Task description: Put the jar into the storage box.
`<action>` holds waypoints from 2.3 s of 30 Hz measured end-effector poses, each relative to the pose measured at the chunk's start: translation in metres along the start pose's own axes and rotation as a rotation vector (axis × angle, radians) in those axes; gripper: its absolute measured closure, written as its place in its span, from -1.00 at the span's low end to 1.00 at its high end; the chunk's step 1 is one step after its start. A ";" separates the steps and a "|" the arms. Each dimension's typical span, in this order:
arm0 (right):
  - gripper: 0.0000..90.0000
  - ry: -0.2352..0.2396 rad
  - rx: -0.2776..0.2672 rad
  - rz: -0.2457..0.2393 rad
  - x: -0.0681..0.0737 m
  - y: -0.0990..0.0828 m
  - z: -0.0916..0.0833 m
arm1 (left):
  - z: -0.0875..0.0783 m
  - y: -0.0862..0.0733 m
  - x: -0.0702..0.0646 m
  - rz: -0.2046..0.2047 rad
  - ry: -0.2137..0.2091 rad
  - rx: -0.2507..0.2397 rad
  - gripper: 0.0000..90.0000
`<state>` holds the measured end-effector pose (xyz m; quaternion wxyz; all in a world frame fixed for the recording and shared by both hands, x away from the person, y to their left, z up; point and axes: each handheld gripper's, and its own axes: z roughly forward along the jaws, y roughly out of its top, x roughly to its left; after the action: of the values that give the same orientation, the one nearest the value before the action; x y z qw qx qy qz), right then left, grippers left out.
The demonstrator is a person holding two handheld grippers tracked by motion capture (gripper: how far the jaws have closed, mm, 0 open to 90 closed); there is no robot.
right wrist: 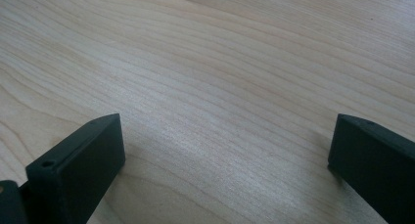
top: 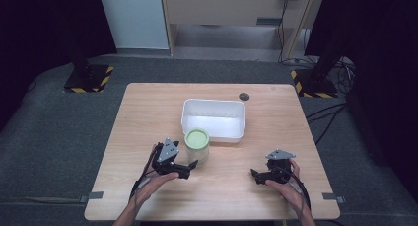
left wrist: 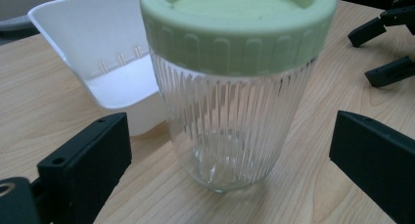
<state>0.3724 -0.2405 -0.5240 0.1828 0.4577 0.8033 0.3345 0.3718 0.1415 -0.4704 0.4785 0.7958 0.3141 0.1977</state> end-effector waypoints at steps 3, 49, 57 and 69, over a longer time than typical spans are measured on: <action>-1.00 0.000 0.000 0.000 0.000 0.000 0.000 | 0.003 0.003 0.000 0.004 -0.005 -0.005 -0.98; -1.00 0.000 0.000 0.000 0.000 0.000 0.000 | 0.038 0.019 -0.002 0.021 0.005 -0.014 -0.77; -1.00 0.000 0.000 0.000 0.000 0.000 0.000 | 0.033 0.031 0.001 0.002 -0.010 -0.031 -0.77; -1.00 0.000 0.000 0.000 0.000 0.000 0.000 | 0.032 0.048 0.007 0.002 -0.022 -0.034 -0.77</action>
<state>0.3725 -0.2405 -0.5240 0.1829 0.4577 0.8032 0.3345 0.4110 0.1091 -0.4423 0.4952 0.7901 0.3046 0.1945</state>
